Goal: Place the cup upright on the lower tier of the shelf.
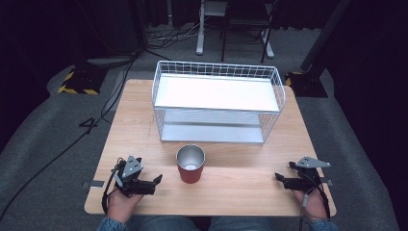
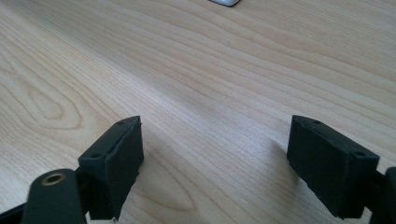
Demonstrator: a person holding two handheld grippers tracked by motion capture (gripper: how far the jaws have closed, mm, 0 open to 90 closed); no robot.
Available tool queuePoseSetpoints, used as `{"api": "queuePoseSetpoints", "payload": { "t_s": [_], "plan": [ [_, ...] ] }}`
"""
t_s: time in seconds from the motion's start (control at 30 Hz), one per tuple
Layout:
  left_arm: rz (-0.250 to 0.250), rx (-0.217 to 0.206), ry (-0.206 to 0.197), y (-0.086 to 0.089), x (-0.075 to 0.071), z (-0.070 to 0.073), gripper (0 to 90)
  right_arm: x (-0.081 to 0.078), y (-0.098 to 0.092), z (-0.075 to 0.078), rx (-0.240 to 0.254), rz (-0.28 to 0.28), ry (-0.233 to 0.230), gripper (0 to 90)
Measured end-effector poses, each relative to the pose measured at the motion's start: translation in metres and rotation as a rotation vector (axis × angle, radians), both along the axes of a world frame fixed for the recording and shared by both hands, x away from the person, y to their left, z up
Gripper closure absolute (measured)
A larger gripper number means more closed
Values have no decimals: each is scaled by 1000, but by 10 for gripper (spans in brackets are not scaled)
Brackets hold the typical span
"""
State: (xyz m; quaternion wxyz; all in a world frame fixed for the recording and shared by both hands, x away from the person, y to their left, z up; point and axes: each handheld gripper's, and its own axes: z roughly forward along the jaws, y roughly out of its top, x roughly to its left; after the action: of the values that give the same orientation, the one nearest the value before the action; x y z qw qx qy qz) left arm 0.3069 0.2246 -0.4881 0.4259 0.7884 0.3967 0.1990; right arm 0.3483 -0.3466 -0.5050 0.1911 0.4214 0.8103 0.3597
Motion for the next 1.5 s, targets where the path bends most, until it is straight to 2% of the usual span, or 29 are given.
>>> {"api": "queuePoseSetpoints", "payload": {
  "t_s": [0.1, 0.2, 0.27, 0.33, 0.37, 0.53, 0.57, 0.6, 0.63, 0.9, 1.2, 1.33, 1.5],
  "plan": [
    [-19, -34, -46, -3, -5, 4, 0, 0, 0, 0, 0, 0, 1, 192],
    [-45, -103, -71, -6, -8, 6, 0, 0, 0, 0, 0, -2, 1, 192],
    [-69, -131, -94, -10, -10, 6, 0, 0, 0, 0, 1, -2, 0, 193],
    [-82, -140, -111, -14, -13, 7, 0, 0, 0, 0, 0, -1, -1, 194],
    [-98, -139, -141, -19, -15, 9, 0, 0, 0, 0, 0, -1, -1, 194],
    [-116, -151, -172, -28, -19, 10, 0, 0, 0, 0, 0, -1, -1, 195],
    [-103, -159, -177, -32, -20, 9, 1, 0, 0, 0, 0, 0, -1, 195],
    [-103, -159, -177, -32, -20, 9, 4, 0, 0, 0, 0, 0, -1, 195],
    [-97, -180, -182, -35, -21, 8, 6, 0, 0, 0, 0, 0, -1, 195],
    [-92, -211, -187, -48, -21, 7, 8, 0, 0, 0, 0, 1, -2, 199],
    [-132, -209, -179, -67, -17, 5, 8, 0, 0, 0, 1, 3, -3, 206],
    [-114, -224, -171, -74, -15, 3, 5, 0, 1, 0, 0, 3, -5, 207],
    [-106, -221, -176, -83, -13, 2, 5, 0, 1, 0, 0, 3, -5, 207]
  ]
}}
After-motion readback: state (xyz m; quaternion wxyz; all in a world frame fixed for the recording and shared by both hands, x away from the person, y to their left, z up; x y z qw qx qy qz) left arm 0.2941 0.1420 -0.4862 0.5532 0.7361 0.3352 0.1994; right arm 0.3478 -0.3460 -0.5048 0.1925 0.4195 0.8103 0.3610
